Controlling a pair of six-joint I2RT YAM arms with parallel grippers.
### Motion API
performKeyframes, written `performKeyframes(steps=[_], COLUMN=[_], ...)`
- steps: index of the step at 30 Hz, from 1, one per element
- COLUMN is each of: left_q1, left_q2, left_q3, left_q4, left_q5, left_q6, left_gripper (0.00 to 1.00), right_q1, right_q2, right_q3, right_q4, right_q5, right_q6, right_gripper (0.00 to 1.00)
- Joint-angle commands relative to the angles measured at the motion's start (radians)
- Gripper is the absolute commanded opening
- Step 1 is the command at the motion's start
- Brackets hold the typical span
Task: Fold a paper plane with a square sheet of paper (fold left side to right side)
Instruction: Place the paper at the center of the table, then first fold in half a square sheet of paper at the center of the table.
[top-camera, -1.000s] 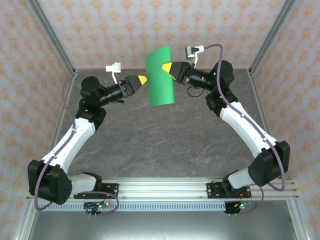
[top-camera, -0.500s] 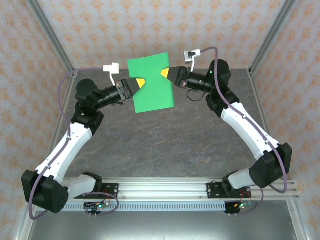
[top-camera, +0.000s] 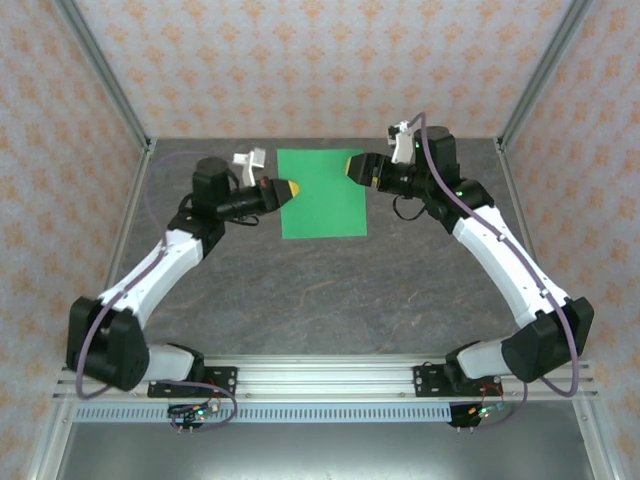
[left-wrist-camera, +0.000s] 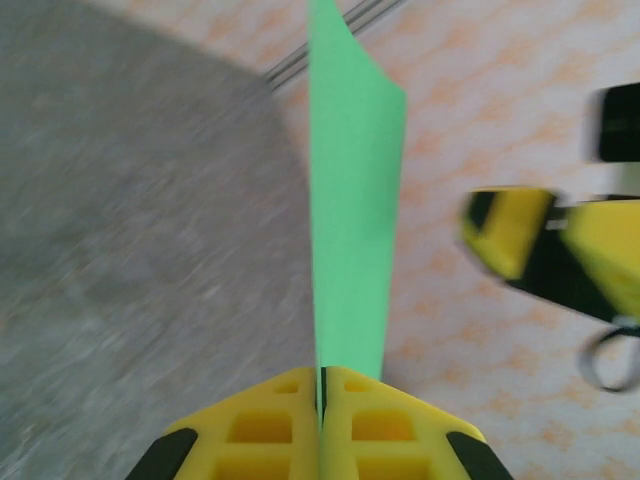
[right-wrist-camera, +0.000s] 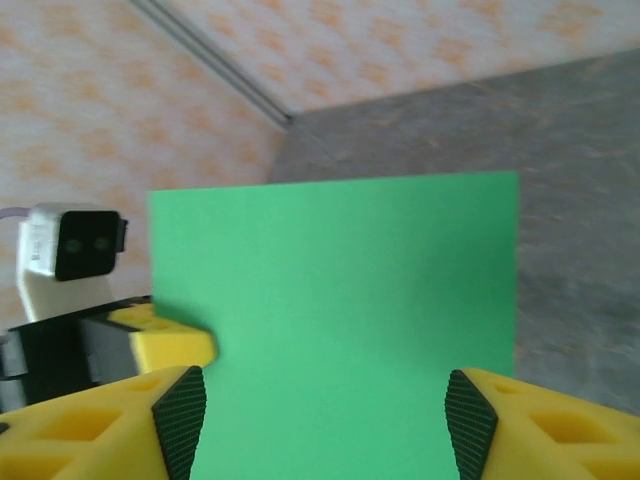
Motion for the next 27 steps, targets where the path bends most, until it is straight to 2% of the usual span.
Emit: performKeyframes(steps=[1, 3, 7, 12, 18, 22, 27], left_q1=[-0.018, -0.024, -0.029, -0.029, -0.029, -0.032, -0.048], left_q2=[0.122, 0.209, 0.37, 0.467, 0.492, 0.476, 0.433], left_q3=[0.023, 0.049, 0.087, 0.123, 0.118, 0.114, 0.107], left_q4=[-0.125, -0.152, -0.146, -0.198, -0.217, -0.213, -0.182], left_q5=[-0.033, -0.047, -0.049, -0.092, -0.099, -0.084, -0.036], left_q6=[0.102, 0.128, 0.142, 0.206, 0.217, 0.201, 0.16], left_gripper=[0.01, 0.0, 0.0, 0.0, 0.0, 0.1, 0.34], right_q1=[-0.003, -0.002, -0.002, 0.009, 0.014, 0.015, 0.015], right_q2=[0.039, 0.076, 0.2, 0.373, 0.509, 0.566, 0.601], right_q3=[-0.043, -0.085, -0.155, -0.205, -0.207, -0.198, -0.191], right_q4=[-0.058, -0.012, 0.108, 0.21, 0.188, 0.144, 0.097], right_q5=[0.093, 0.059, -0.021, -0.042, -0.015, 0.003, 0.036], right_q6=[-0.059, -0.025, 0.08, 0.16, 0.174, 0.168, 0.153], right_gripper=[0.69, 0.65, 0.46, 0.3, 0.27, 0.27, 0.27])
